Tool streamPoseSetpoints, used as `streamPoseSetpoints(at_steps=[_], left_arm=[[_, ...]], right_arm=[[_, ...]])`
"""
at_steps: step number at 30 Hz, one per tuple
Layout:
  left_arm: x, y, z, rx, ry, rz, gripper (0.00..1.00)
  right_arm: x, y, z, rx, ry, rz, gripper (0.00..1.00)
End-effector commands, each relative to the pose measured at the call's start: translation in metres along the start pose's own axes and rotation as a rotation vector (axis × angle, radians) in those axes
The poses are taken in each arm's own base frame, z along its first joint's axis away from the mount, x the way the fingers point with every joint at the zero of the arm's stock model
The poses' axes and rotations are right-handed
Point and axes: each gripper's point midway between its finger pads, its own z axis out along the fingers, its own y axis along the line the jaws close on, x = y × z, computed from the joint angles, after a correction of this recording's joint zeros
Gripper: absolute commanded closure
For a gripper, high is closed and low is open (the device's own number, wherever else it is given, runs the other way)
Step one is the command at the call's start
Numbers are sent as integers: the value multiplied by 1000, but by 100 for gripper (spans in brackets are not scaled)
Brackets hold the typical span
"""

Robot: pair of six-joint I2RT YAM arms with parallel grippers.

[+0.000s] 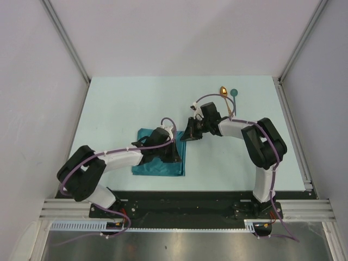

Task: Fold the napkin into a case and place the utensils inside
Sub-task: Smooth out the lower triangle-folded napkin at the center of the board.

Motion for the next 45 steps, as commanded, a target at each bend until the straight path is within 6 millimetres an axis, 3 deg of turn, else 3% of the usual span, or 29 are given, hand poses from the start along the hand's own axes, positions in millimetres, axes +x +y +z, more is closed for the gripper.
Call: streamPoseSetpoints(at_steps=[1,4,5,6,8,11,12,13,20,27,34,38,41,45], left_arm=[[9,-10,10,55,16,-18,93],[7,-22,6,46,-3,45,88],[0,-20,-4,-5,-51,69,81],[-4,-22,-9,-18,-75,105,63],[-7,-24,-19,-50,-106,145,48],[-3,-27,-24,-71,-91,167,44],[6,-20,-21,-105,-52,168,43],[10,-21,-20,-112,-36,173,43],[34,-10,-9,-175,37,174,52],[39,-6,-5,-211,51,183,60],[41,-2,0,-240,67,190,69],[36,-12,-4,-219,45,201,92],[32,-23,-8,-179,28,200,100],[31,-31,-8,-156,37,199,100]], right_arm=[[-5,-12,2,-14,19,14,93],[-5,-20,-6,40,19,3,93],[-3,-20,-10,49,18,-5,93],[1,-24,-12,72,17,-4,92],[6,-21,-21,87,17,1,88],[27,-19,-30,88,39,16,78],[35,-16,-32,76,54,20,76],[50,-20,-32,74,74,41,70],[107,3,-31,-44,122,84,66],[138,17,-20,-96,147,102,68],[146,13,-14,-96,149,109,72],[147,11,-14,-88,147,114,79],[149,11,-13,-89,150,117,86],[151,9,-13,-82,150,124,96]])
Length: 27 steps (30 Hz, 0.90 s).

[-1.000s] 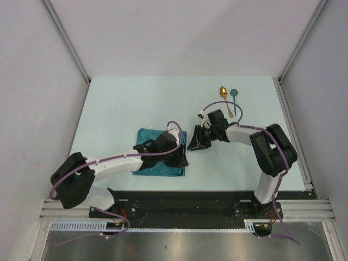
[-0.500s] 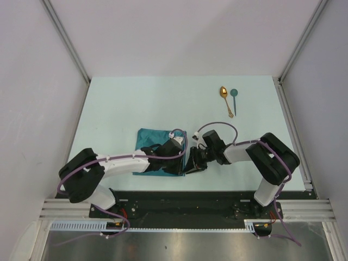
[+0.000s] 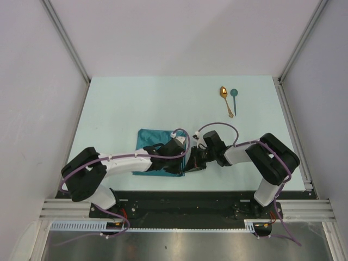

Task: Fold the napkin into a case and place the utensils inside
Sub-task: Smooth out the lower triangle-folded napkin at the center of the board.

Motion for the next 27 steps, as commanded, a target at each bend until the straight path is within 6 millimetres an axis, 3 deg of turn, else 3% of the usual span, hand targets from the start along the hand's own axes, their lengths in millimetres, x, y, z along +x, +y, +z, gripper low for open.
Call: streamPoseSetpoints(at_steps=[1,7,14,16,23,24,26,27], left_arm=[[-25,-27,-14,81,-69,3,100],[-15,-35,-7,122,-10,4,97],[-18,-28,-18,92,-32,34,54],[-20,-24,-29,80,-54,39,50],[-46,-11,-80,97,-204,8,46],[-51,3,-82,82,-217,-28,46],[-57,9,-96,130,-242,-66,46],[-62,27,-97,110,-262,-118,46]], right_arm=[[-2,2,2,-12,-17,-17,99],[-3,-7,1,19,-26,5,100],[-3,-7,-4,29,-26,-3,98],[-3,-6,-8,32,-29,-9,86],[-11,0,-13,56,-55,-25,65],[-12,4,-13,46,-57,-32,62],[-13,7,-10,47,-62,-40,52],[-15,8,-7,51,-61,-43,49]])
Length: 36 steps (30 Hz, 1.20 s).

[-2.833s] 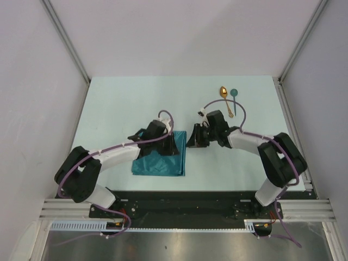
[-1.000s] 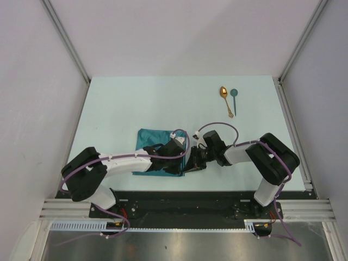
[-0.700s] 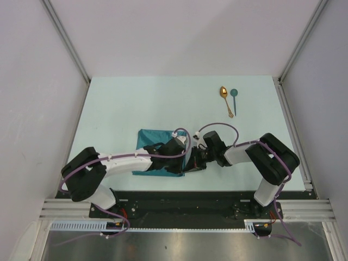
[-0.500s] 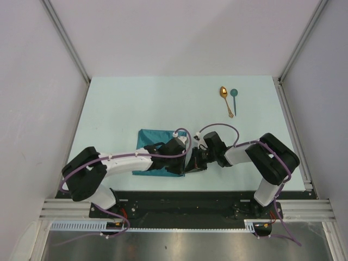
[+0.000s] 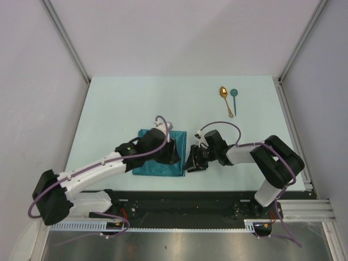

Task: Fold the napkin into a case and place the utensils inside
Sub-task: Smooth out the lower triangle-folded napkin at the center of the board, then move the lower triangle-folded napkin to the center of the board.

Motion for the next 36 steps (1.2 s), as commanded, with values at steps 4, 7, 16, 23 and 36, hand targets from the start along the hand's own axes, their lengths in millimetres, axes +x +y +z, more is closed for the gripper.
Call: streamPoseSetpoints(at_steps=[4,7,16,23,36], left_arm=[[-35,61,-33,-35,-120,-122,45],[-48,78,-46,-41,-157,-147,45],[-60,118,-63,-107,-196,-180,44],[-82,138,-63,-51,-240,-322,38],[-126,213,-26,-136,-93,-410,25]], right_arm=[[-12,16,16,33,-16,-64,43],[-9,9,20,88,-12,-51,45],[4,-9,19,183,17,-59,73],[-6,-16,9,162,14,-87,100],[-33,-14,-10,164,53,-205,92]])
